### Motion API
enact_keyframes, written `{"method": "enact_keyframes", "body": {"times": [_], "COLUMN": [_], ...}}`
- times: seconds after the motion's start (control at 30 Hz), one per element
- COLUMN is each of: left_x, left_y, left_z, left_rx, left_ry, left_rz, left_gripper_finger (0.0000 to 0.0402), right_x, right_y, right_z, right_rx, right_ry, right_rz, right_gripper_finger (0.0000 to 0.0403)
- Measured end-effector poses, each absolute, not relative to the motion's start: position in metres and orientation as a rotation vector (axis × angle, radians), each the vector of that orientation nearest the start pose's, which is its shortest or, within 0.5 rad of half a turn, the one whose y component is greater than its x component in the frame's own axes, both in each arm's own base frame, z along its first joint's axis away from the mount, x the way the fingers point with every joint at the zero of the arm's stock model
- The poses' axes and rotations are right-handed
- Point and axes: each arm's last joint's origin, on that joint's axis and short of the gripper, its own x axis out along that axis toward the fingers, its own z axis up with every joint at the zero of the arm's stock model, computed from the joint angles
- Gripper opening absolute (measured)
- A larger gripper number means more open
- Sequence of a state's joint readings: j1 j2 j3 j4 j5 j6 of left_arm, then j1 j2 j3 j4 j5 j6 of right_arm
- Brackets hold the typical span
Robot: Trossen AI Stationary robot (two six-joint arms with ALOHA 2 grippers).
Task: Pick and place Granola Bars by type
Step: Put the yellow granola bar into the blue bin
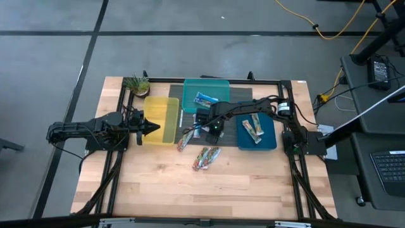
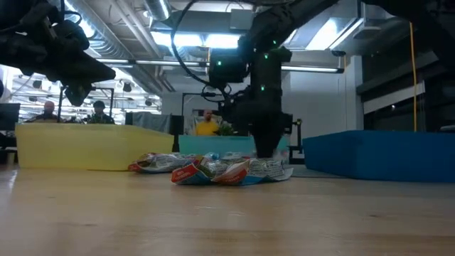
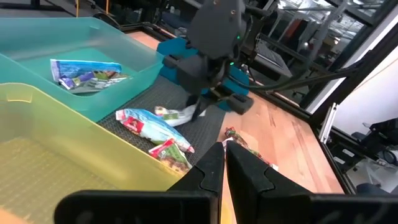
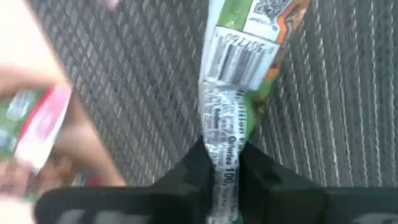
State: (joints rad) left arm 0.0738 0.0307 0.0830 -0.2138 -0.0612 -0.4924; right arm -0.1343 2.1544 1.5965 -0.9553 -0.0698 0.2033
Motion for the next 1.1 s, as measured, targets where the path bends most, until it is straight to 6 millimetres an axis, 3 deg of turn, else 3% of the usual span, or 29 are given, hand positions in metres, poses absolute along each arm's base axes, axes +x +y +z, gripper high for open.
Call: {"method": "enact_keyframes", "body": {"times": [0.2, 0.37, 0.6, 0.83, 1.1], "left_x": [0.093, 0.093, 0.093, 0.093, 0.093], "left_y": [0.009, 0.009, 0.009, 0.009, 0.009], "left_z": [0.169, 0.169, 0.169, 0.169, 0.169], "left_rx": [-0.492, -0.493, -0.479, -0.439, -0.425], "left_ry": [0.125, 0.125, 0.127, 0.13, 0.131], "left_rz": [0.172, 0.173, 0.171, 0.167, 0.166], "left_gripper_finger": [0.0013, 0.0013, 0.0013, 0.0013, 0.0013], "right_x": [0.415, 0.422, 0.422, 0.417, 0.383], "right_y": [-0.055, -0.058, -0.059, -0.058, -0.059], "right_z": [0.187, 0.23, 0.29, 0.312, 0.345], "right_rx": [0.254, 0.188, 0.164, 0.208, 0.178], "right_ry": [1.504, 1.466, 1.38, 1.364, 1.353], "right_rz": [-0.189, -0.219, -0.242, -0.28, -0.453], "right_gripper_finger": [0.0033, 0.0051, 0.0033, 0.0043, 0.0049]}}
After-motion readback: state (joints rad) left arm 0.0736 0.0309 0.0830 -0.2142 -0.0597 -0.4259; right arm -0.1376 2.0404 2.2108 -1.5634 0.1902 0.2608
